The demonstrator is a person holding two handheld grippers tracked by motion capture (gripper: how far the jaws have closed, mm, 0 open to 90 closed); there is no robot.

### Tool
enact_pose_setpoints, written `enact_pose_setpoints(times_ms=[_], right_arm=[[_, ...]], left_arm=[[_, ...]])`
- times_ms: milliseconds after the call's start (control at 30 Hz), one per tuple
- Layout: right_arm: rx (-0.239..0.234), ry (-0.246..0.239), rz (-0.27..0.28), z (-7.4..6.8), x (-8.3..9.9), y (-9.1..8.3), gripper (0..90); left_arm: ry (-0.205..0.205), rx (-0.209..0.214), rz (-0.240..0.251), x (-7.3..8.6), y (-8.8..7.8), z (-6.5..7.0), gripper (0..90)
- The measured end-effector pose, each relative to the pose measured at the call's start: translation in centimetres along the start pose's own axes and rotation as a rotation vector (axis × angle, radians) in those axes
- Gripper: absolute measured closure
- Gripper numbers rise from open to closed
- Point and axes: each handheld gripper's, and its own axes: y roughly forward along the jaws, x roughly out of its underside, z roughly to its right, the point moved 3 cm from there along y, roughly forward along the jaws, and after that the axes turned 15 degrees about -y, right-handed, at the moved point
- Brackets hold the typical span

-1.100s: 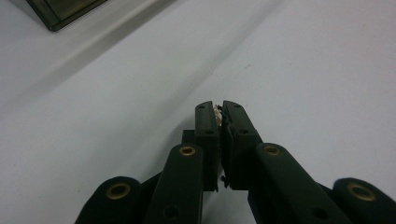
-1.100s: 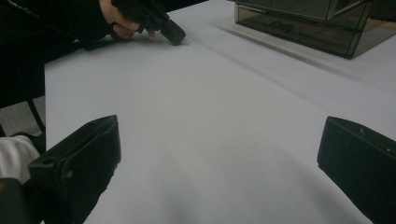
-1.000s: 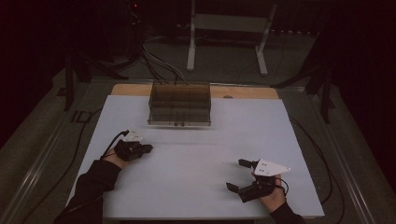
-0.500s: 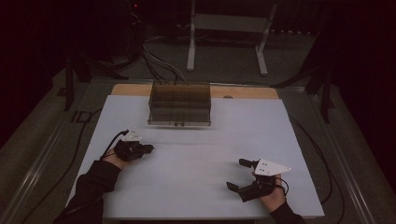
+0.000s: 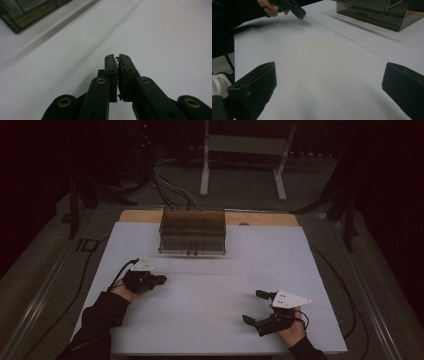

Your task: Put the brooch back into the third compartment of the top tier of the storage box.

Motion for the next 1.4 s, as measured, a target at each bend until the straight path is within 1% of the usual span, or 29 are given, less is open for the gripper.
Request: enact_pose_setpoints(times_ms=[33, 167, 333, 400, 433, 500, 567, 733, 1000, 1067, 1133, 1400], right_arm=[[0.000, -0.002, 0.000, 0.0, 0.0, 0.0, 0.0], [0.000, 0.002, -0.003, 0.0, 0.0, 0.0, 0.0], [-0.001, -0.005, -0.007, 0.0, 0.1, 0.1, 0.0], [-0.002, -0.002, -0.006, 0.0, 0.1, 0.1, 0.0], [-0.001, -0.003, -0.006, 0.0, 0.1, 0.1, 0.0], [-0.003, 0.000, -0.006, 0.0, 0.1, 0.1, 0.0], [-0.002, 0.002, -0.007, 0.0, 0.1, 0.1, 0.0], [-0.003, 0.000, -0.006, 0.0, 0.1, 0.1, 0.0], [-0.002, -0.004, -0.005, -0.1, 0.1, 0.1, 0.0], [-0.004, -0.003, -0.007, 0.0, 0.1, 0.1, 0.0], [-0.004, -0.002, -0.006, -0.1, 0.1, 0.1, 0.0], [-0.005, -0.005, -0.006, -0.1, 0.1, 0.1, 0.0]], left_arm=[[0.007, 0.000, 0.000, -0.1, 0.0, 0.1, 87.8], [0.011, 0.005, 0.000, -0.6, -0.1, 0.6, 87.8], [0.013, 0.011, -0.002, -1.0, -0.2, 0.9, 87.8], [0.017, 0.005, -0.006, -1.1, -0.3, 0.9, 87.8], [0.013, 0.009, -0.002, -1.2, -0.3, 1.0, 87.8], [0.018, 0.010, 0.002, -1.4, -0.4, 1.1, 87.8], [0.020, 0.022, 0.010, -1.6, -0.5, 1.2, 87.8], [0.032, 0.024, 0.004, -2.2, -0.6, 1.7, 87.8], [0.040, 0.052, 0.025, -3.7, -0.8, 2.4, 87.8], [0.043, 0.051, 0.030, -4.1, -0.8, 2.6, 87.8], [0.037, 0.058, 0.034, -4.5, -0.8, 2.7, 87.8], [0.055, 0.066, 0.043, -6.3, -1.0, 3.4, 87.8]])
